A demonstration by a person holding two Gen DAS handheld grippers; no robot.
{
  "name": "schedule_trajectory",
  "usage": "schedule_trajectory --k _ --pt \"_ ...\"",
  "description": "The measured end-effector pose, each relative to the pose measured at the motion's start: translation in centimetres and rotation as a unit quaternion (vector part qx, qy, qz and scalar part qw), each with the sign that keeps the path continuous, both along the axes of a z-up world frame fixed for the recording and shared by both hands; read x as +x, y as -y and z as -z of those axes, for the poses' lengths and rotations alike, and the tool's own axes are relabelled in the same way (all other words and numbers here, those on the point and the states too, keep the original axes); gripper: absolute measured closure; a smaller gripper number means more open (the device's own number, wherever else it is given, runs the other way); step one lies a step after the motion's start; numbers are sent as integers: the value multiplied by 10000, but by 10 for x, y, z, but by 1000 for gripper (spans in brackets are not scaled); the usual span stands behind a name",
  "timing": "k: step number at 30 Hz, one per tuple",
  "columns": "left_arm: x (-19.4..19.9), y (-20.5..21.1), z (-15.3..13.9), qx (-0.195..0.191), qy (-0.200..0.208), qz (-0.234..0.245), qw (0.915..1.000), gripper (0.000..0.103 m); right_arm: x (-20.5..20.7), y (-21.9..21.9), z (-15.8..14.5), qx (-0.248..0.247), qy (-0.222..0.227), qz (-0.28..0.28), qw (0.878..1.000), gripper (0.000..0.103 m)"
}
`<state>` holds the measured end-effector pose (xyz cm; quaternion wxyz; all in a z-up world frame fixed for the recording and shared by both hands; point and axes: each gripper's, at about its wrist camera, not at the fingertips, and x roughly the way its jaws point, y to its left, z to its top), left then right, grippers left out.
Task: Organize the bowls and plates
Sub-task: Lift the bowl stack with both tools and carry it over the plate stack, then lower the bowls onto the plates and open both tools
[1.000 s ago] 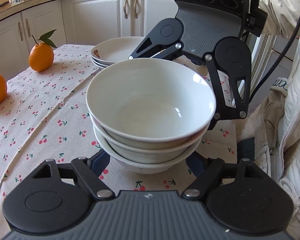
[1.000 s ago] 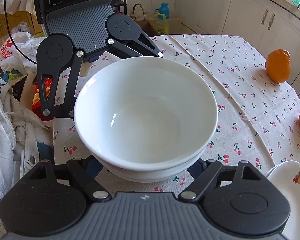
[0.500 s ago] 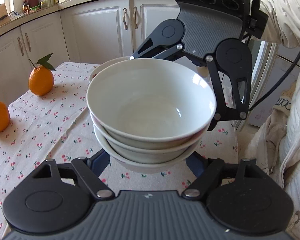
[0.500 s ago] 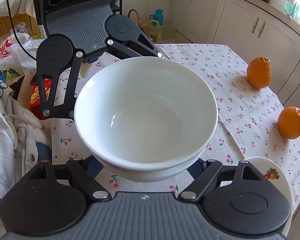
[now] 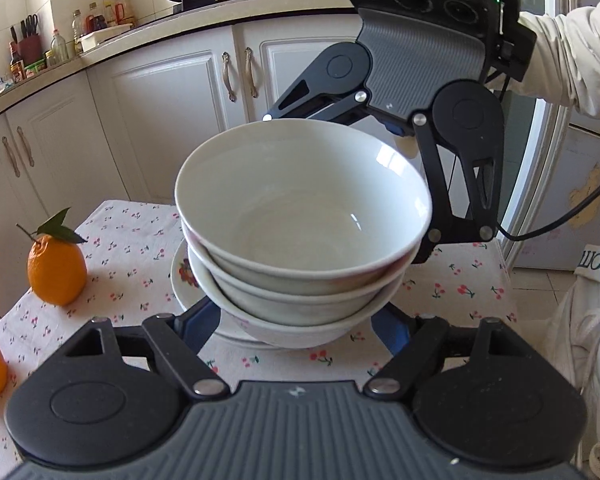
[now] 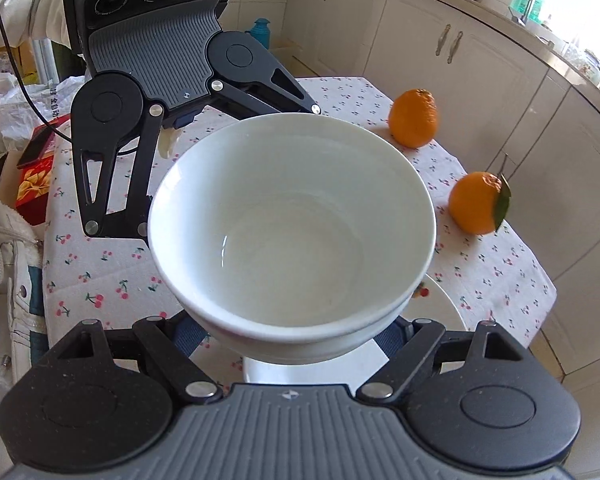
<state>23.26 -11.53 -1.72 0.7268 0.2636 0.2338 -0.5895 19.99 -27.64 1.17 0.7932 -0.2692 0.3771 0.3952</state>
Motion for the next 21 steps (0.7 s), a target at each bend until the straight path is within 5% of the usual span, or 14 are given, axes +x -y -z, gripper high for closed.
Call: schedule_trajectory --k 21 --pt "44 51 34 244 -397 218 9987 21 39 56 42 179 -528 560 9969 15"
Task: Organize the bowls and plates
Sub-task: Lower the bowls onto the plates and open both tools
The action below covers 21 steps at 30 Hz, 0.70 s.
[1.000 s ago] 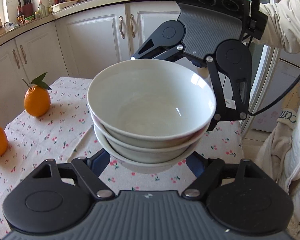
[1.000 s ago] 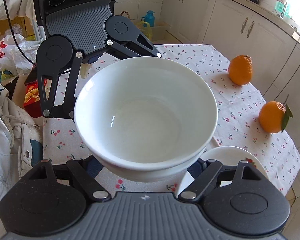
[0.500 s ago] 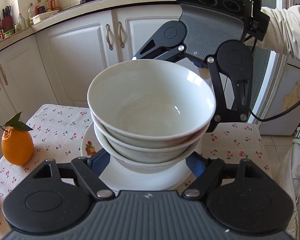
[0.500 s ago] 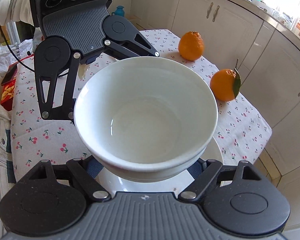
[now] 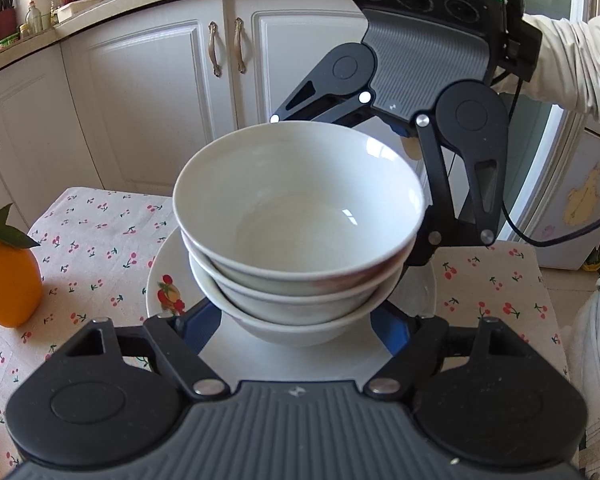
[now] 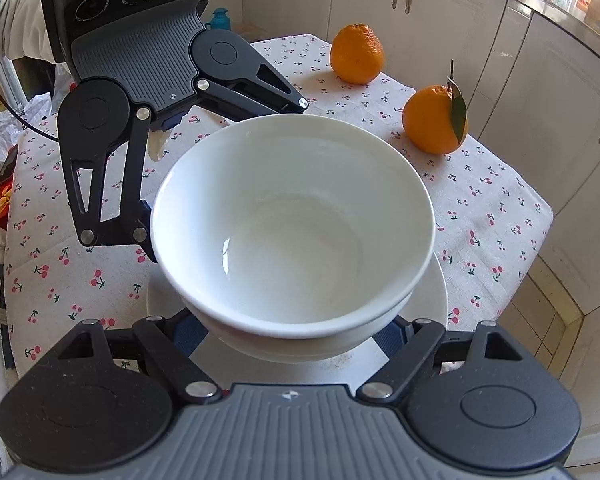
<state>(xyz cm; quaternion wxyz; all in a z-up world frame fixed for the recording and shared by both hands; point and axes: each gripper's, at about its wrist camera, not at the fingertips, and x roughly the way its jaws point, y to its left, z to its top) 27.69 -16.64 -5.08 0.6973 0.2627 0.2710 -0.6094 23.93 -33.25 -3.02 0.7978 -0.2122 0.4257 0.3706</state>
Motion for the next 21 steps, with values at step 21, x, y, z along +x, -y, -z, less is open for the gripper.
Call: schedule_trajectory --k 21 --pt "-54 -51 -21 -823 889 -1262 9846 1 -35 1 -18 -91 513 1008 9935 0"
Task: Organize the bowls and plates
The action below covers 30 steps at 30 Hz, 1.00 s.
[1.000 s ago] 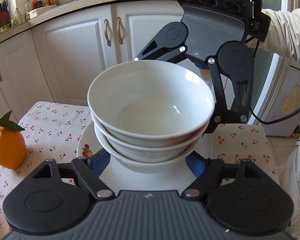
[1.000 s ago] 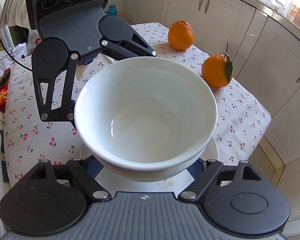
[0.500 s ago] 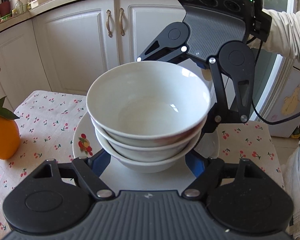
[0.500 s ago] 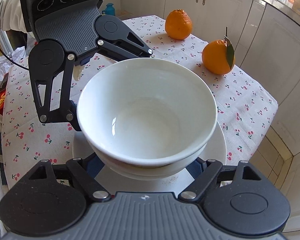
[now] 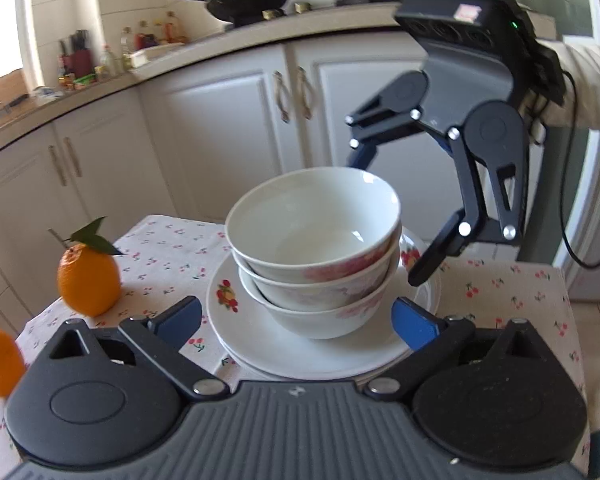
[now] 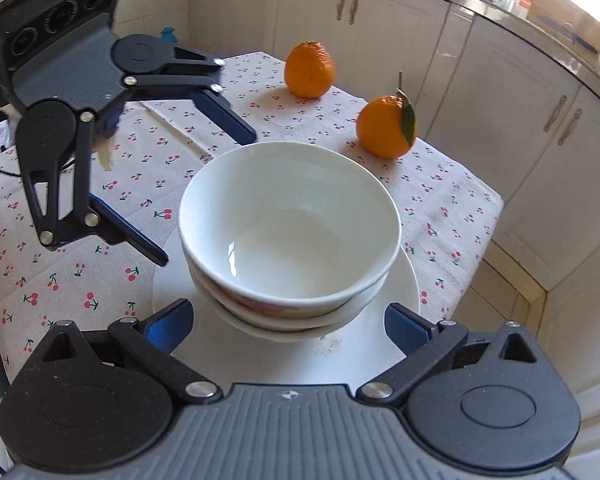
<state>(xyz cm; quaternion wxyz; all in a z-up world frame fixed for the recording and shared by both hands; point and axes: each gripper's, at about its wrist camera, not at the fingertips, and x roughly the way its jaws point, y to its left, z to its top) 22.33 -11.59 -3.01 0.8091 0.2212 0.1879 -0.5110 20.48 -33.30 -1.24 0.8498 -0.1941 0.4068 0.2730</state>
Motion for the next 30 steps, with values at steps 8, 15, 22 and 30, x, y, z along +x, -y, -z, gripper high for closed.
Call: schedule_trajectory --k 8,15,22,30 --pt "-44 -27 -13 -249 -146 -2297 9728 1 -51 -24 -21 402 419 2288 9717 0" --pt "-81 -47 -31 -532 -692 -3441 9349 1 -86 -47 -19 540 527 3730 9248 0" --pt "-107 -54 -51 -549 -378 -3884 9191 1 -119 -68 -41 490 910 3895 9152 0" --pt "-118 -56 -58 -659 -260 -4056 9113 1 -129 -79 -51 583 1097 3882 9132 0"
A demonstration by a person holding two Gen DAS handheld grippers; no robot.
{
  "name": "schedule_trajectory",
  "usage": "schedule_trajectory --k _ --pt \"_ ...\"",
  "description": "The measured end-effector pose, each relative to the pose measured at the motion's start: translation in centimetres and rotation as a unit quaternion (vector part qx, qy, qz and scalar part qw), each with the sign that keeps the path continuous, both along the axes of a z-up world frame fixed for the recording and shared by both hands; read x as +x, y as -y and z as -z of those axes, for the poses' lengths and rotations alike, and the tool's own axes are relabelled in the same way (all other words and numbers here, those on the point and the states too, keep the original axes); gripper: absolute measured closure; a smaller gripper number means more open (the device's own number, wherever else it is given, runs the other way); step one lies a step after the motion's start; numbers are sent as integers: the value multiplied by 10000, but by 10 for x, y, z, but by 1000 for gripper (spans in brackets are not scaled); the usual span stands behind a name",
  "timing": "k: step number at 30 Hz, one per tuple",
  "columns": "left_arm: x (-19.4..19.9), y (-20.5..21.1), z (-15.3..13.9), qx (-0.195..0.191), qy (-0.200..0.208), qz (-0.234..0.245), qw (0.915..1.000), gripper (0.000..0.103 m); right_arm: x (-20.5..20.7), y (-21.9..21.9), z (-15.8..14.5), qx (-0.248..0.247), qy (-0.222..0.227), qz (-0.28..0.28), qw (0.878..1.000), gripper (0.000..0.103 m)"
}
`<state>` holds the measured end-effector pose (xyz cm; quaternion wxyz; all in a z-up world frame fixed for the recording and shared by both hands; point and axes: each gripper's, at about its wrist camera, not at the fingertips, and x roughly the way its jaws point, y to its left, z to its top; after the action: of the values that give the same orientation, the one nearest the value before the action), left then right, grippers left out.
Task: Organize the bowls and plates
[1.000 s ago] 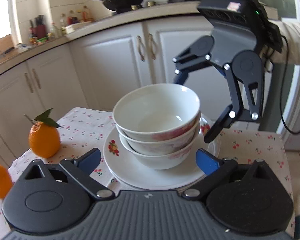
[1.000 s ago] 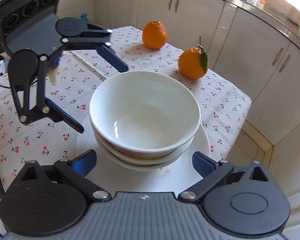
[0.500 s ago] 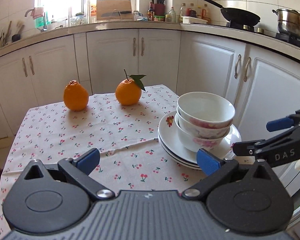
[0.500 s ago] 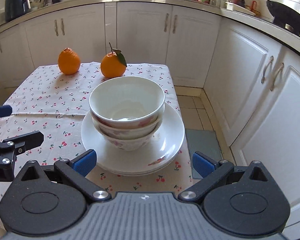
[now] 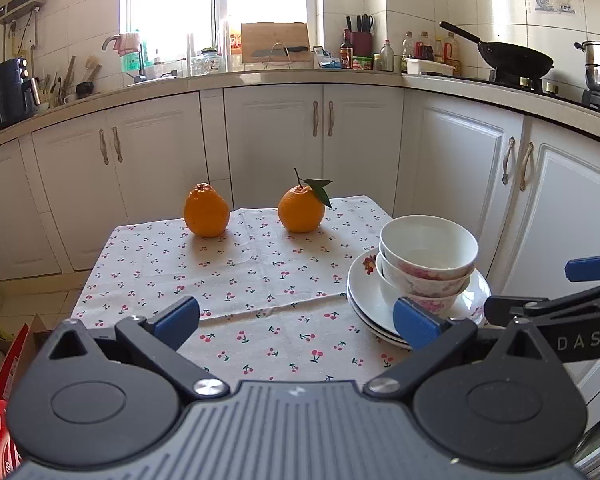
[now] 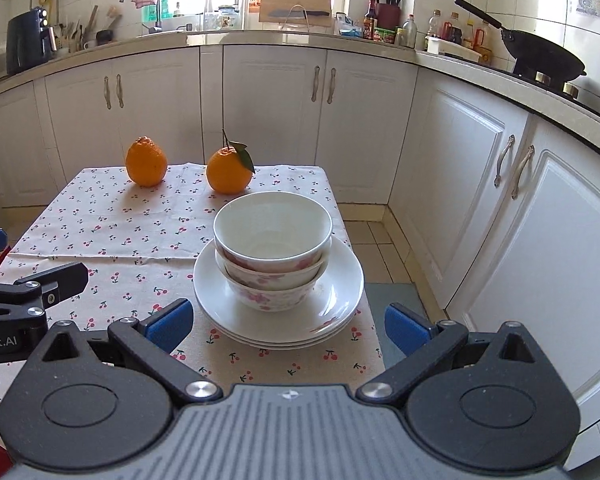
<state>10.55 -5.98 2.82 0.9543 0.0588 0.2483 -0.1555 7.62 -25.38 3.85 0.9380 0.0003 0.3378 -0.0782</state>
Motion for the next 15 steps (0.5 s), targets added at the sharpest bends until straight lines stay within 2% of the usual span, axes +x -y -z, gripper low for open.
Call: schedule_trajectory --k 15 --pt "-6 3 -1 67 48 -161 9998 1 -4 -2 1 -6 83 116 9999 0"
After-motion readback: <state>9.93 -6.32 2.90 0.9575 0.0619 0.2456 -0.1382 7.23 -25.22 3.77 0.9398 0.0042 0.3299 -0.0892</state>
